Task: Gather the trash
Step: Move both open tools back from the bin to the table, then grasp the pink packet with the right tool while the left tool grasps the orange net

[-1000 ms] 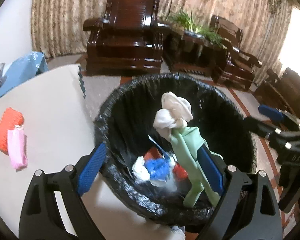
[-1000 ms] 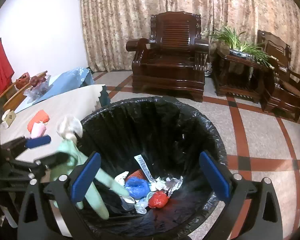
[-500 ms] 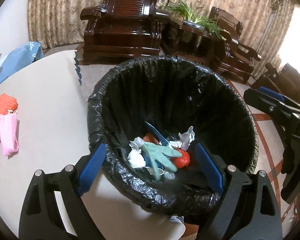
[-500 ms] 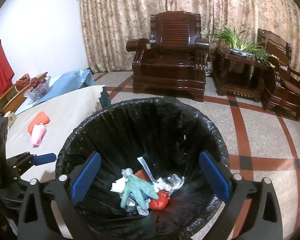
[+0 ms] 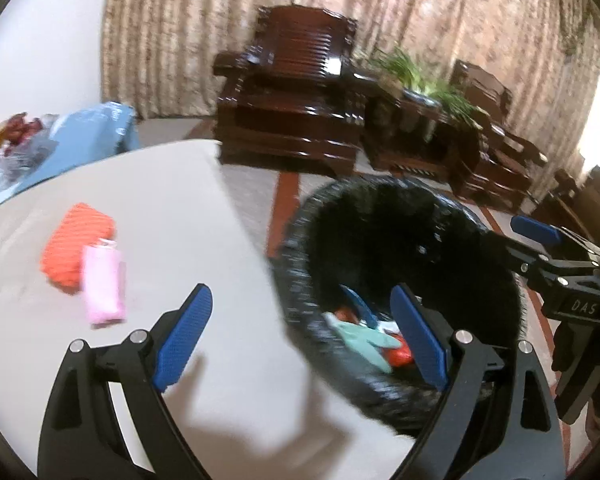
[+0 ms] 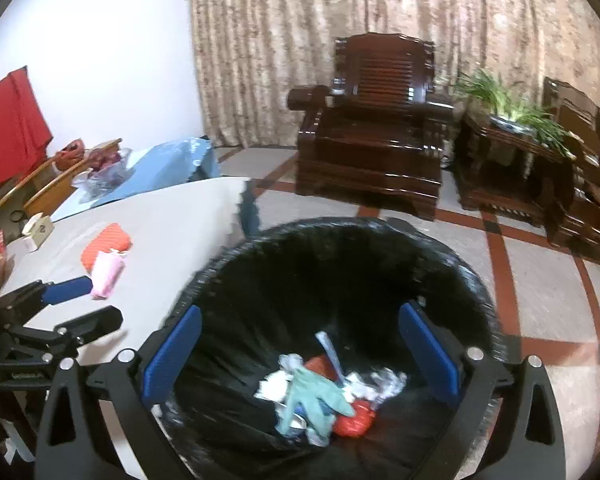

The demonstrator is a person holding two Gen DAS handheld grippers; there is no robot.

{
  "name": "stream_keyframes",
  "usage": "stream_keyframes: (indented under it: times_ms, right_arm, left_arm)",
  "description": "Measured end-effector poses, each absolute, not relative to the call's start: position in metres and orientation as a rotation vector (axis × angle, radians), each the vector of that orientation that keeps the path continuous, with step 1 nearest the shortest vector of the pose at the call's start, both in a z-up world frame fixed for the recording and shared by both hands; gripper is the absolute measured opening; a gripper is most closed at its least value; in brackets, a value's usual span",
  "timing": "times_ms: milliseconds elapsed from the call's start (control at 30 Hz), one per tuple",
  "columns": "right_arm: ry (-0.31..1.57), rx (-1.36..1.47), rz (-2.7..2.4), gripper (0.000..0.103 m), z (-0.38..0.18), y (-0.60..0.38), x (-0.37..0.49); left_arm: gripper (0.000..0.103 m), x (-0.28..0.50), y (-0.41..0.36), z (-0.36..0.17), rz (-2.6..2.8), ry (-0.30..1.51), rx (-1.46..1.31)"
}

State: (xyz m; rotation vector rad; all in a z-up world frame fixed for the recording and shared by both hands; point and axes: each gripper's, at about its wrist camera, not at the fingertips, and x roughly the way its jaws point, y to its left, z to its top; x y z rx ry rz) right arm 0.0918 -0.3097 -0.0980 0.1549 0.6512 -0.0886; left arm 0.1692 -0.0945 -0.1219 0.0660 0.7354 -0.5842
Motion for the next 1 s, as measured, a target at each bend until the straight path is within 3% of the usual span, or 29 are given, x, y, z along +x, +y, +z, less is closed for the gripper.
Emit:
stream_keyframes:
  times_ms: [567, 800, 1000]
  right_arm:
    - [0.649, 0.081, 0.189, 0.097, -0.101, -0.151, 0.19]
    - [0.687, 0.058, 0.242, 0.096, -0.128, -0.094, 0.23]
    - [0.777, 0.055, 0.253, 0.084, -0.164, -0.065, 0.254]
  left_arm:
    - [0.088, 0.202, 0.096, -0.126, -0.217, 0.719, -0.017]
    - [0.088, 0.215, 0.135, -0.137, -0.148, 0.728, -0.044]
    - [0.088, 0.227, 0.15, -0.146, -0.124, 0.735, -0.065]
